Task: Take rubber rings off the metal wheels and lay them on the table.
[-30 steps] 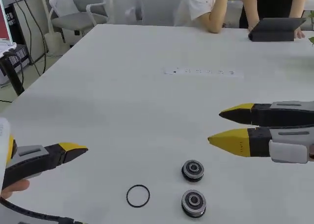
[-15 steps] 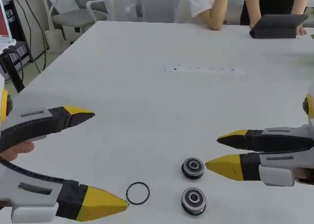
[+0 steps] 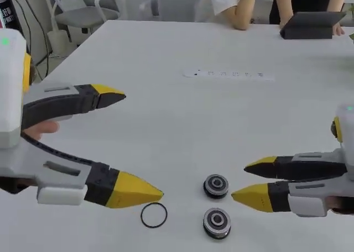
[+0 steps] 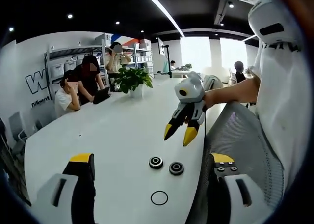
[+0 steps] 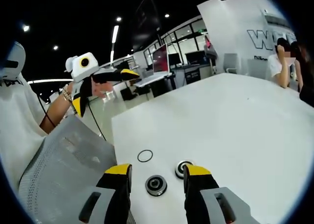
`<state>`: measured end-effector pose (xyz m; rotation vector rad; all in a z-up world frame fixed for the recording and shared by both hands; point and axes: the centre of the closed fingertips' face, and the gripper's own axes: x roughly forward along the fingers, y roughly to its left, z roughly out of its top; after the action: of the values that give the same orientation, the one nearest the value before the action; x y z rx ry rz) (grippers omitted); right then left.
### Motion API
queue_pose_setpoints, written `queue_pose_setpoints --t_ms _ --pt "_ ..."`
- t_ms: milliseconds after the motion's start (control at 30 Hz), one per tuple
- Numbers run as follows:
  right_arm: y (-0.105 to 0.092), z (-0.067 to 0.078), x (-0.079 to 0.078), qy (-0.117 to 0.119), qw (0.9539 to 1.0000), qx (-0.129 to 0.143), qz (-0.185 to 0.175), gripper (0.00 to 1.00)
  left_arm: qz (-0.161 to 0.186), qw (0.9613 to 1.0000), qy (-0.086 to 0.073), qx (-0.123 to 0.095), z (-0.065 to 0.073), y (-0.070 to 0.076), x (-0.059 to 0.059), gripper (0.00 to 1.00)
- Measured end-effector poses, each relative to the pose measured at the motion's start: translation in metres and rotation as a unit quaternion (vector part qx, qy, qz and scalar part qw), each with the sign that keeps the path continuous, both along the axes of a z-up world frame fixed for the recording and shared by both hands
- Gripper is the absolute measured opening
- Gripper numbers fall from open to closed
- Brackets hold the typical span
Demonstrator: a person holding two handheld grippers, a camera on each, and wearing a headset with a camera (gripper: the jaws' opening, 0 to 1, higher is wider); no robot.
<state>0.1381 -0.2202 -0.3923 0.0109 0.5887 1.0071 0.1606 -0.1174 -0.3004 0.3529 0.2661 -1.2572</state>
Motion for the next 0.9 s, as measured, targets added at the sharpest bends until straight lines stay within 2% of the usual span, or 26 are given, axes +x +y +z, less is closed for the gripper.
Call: queue_pose_setpoints --t_ms 100,333,567,733,900 --pt "0.0 -0.003 -0.001 0.003 1.0 -0.004 0.003 0.4 -0.008 1.0 -0.002 0.002 0.0 -0.006 0.001 0.94" --pt "0.003 -0.01 -0.002 0.011 0.9999 -0.003 0.006 0.4 -0.04 0.9992 -0.007 0.002 0.001 -0.023 -0.006 0.93" --pt "0.006 -0.022 -0.006 0.022 0.9995 -0.017 0.014 0.4 -0.075 0.9969 -0.021 -0.011 0.003 -0.045 -0.014 0.89" --pt "0.007 -0.031 -0.008 0.025 0.999 -0.029 0.023 0.39 -0.091 0.9954 -0.025 -0.016 0.0 -0.059 -0.015 0.85" --pt "0.01 -0.041 -0.012 0.038 0.9983 -0.03 0.032 0.39 -0.114 0.993 -0.026 -0.019 -0.005 -0.075 -0.019 0.81"
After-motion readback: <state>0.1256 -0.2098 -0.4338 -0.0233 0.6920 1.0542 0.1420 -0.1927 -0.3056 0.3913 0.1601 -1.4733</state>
